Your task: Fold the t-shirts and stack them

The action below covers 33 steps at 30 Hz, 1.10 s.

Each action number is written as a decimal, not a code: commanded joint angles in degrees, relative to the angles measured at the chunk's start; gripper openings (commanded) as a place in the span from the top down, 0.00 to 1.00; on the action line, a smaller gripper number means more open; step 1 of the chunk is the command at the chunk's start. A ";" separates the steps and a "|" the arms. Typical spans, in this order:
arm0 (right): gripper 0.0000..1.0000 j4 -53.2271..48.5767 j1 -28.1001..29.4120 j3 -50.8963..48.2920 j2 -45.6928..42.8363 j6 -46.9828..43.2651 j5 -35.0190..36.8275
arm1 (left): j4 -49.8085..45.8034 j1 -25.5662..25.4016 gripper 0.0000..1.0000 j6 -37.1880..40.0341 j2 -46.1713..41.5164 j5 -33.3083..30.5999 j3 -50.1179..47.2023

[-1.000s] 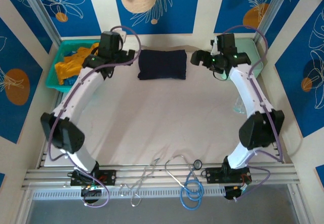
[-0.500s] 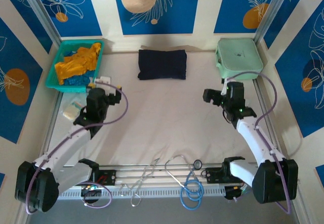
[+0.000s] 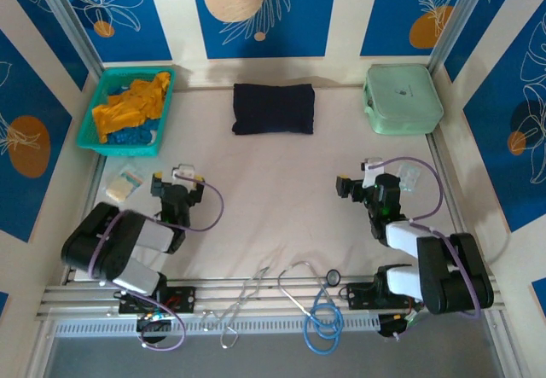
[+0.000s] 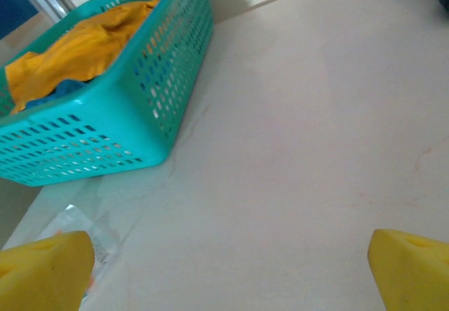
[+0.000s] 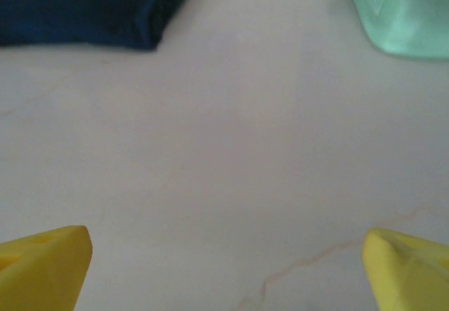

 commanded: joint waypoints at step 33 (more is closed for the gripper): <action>0.01 5.08 -5.55 11.19 14.89 1.86 -10.18 | -11.92 17.07 0.01 -9.22 0.79 35.90 10.48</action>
